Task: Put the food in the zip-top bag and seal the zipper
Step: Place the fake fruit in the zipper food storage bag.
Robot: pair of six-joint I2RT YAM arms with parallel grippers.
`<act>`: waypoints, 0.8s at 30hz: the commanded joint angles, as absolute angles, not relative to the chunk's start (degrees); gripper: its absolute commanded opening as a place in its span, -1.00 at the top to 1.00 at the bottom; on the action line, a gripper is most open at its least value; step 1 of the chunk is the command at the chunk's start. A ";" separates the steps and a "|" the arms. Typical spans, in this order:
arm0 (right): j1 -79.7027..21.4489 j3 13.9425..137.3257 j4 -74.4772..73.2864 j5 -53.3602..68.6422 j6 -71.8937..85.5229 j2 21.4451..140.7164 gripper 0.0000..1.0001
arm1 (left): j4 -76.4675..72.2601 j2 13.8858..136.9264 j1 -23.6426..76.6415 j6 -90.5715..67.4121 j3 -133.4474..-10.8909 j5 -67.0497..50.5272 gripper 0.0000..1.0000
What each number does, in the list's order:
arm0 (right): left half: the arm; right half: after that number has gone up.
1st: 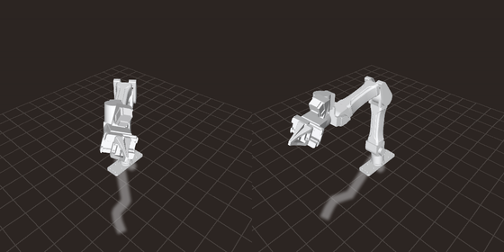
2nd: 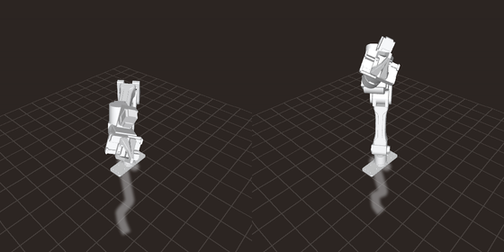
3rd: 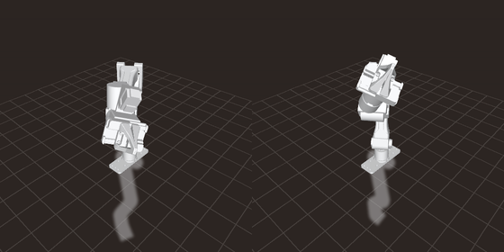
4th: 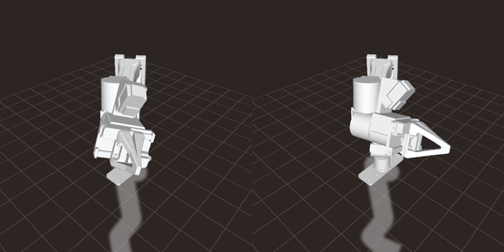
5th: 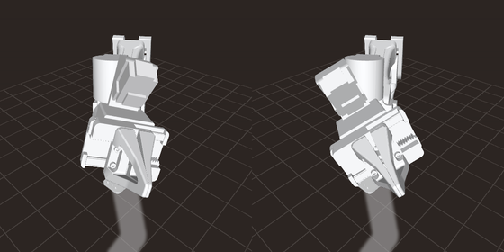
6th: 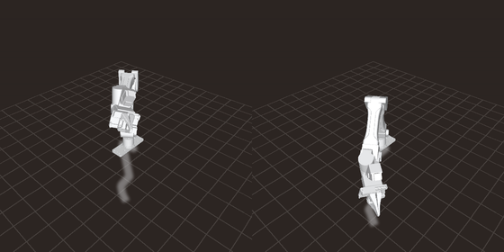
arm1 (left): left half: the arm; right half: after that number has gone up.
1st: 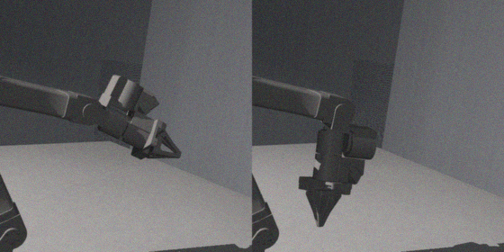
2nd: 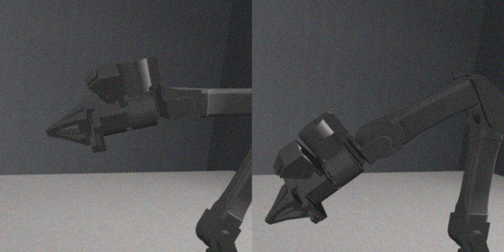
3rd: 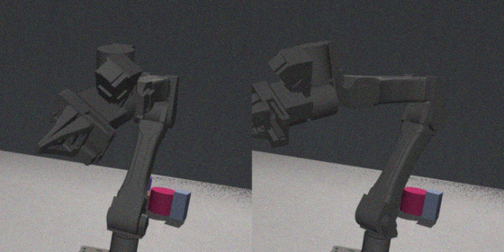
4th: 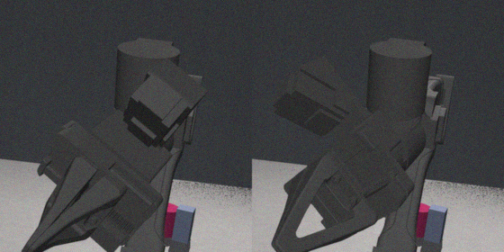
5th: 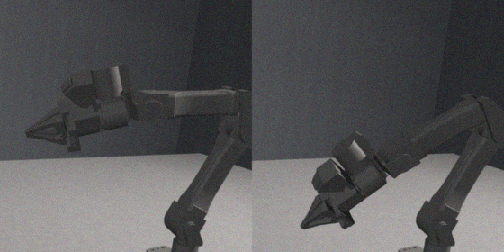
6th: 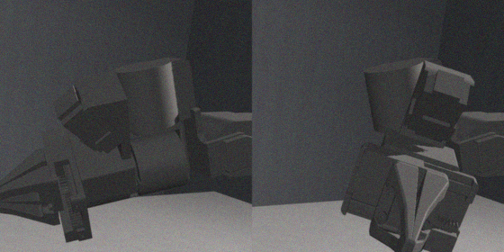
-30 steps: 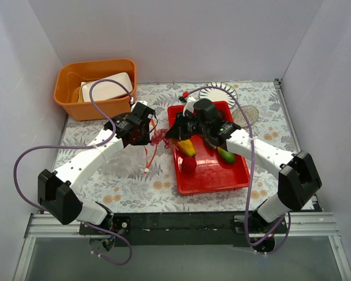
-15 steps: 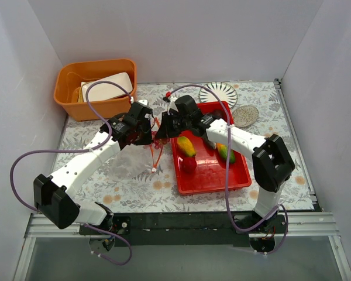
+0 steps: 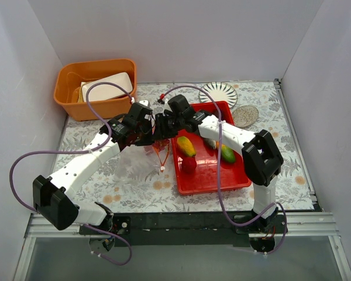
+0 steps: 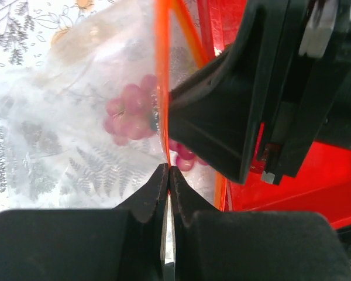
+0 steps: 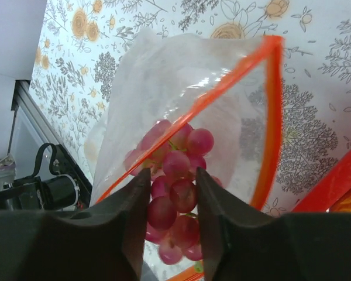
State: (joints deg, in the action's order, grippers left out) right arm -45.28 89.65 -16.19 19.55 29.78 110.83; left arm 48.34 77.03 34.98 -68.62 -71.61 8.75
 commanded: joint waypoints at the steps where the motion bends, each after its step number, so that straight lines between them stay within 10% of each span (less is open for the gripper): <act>1: -46.23 87.20 -12.66 21.71 27.86 106.71 -0.07 | 48.77 74.09 35.16 -70.05 -72.07 15.62 1.00; 16: -44.92 73.83 -11.25 8.18 24.43 87.63 -0.67 | 49.04 69.26 34.98 -71.81 -73.22 27.60 1.00; 24: -44.47 72.25 -8.19 17.56 26.19 93.34 -0.16 | 50.97 67.94 34.98 -74.79 -68.82 30.76 1.00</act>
State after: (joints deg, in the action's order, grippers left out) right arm -44.25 74.22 -11.68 12.58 25.26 90.06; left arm 50.13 69.52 35.00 -72.73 -70.78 27.03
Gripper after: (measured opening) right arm 0.698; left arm 0.013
